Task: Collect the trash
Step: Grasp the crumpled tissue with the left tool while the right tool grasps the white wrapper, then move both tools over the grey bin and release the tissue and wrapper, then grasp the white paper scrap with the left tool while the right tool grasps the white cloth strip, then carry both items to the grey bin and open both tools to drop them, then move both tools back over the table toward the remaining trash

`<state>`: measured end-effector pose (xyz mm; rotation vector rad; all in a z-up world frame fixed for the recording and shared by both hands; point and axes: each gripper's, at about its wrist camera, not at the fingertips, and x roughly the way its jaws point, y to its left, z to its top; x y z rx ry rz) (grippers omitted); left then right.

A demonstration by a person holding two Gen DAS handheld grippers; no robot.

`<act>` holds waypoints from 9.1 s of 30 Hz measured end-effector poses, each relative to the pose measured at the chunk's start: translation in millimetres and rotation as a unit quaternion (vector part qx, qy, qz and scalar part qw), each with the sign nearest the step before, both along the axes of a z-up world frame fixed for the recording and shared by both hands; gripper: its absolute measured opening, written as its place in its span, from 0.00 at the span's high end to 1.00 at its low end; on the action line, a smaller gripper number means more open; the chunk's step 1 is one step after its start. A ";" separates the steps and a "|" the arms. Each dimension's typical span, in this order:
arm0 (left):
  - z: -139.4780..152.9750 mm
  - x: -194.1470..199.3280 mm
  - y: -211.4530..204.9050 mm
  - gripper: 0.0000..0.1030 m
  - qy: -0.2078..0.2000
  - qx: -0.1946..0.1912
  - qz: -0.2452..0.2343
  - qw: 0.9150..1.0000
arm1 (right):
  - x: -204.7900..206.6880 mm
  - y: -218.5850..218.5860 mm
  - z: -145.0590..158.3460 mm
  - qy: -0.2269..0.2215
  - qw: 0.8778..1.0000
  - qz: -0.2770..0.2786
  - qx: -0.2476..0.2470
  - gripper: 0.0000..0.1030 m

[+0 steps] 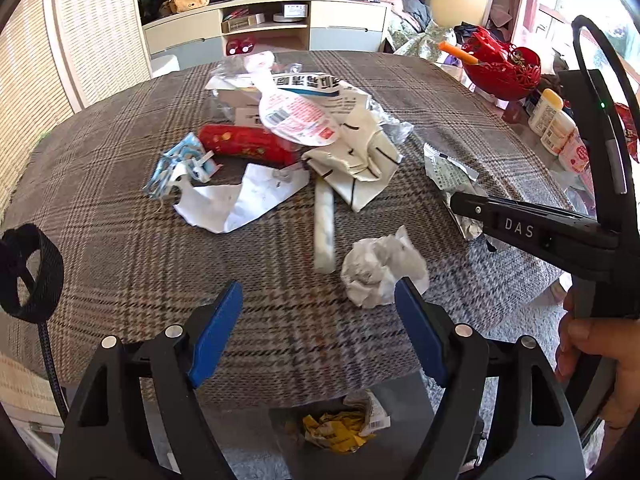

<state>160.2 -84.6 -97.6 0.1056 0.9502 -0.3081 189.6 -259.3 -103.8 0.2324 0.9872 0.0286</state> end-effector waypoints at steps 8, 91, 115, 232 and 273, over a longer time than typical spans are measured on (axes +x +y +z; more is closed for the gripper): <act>-3.9 8.2 -30.1 0.34 0.001 -0.002 -0.014 1.000 | -1.0 -13.3 0.5 0.005 1.000 0.006 -0.004 0.82; -123.9 -181.6 41.1 0.45 0.096 0.003 0.051 0.994 | -184.2 62.8 -91.1 0.060 0.995 0.052 0.059 0.24; -9.1 -102.6 75.8 0.14 0.018 -0.003 0.089 0.996 | -116.1 39.9 24.9 -0.032 0.996 0.076 0.029 0.07; -157.8 -173.3 29.8 0.96 0.126 -0.019 0.028 0.991 | -184.0 58.9 -128.8 0.097 0.990 0.068 0.071 0.84; -69.9 -159.2 68.2 0.11 0.049 -0.001 0.085 0.995 | -170.4 36.3 -24.1 -0.008 0.997 0.040 0.065 0.04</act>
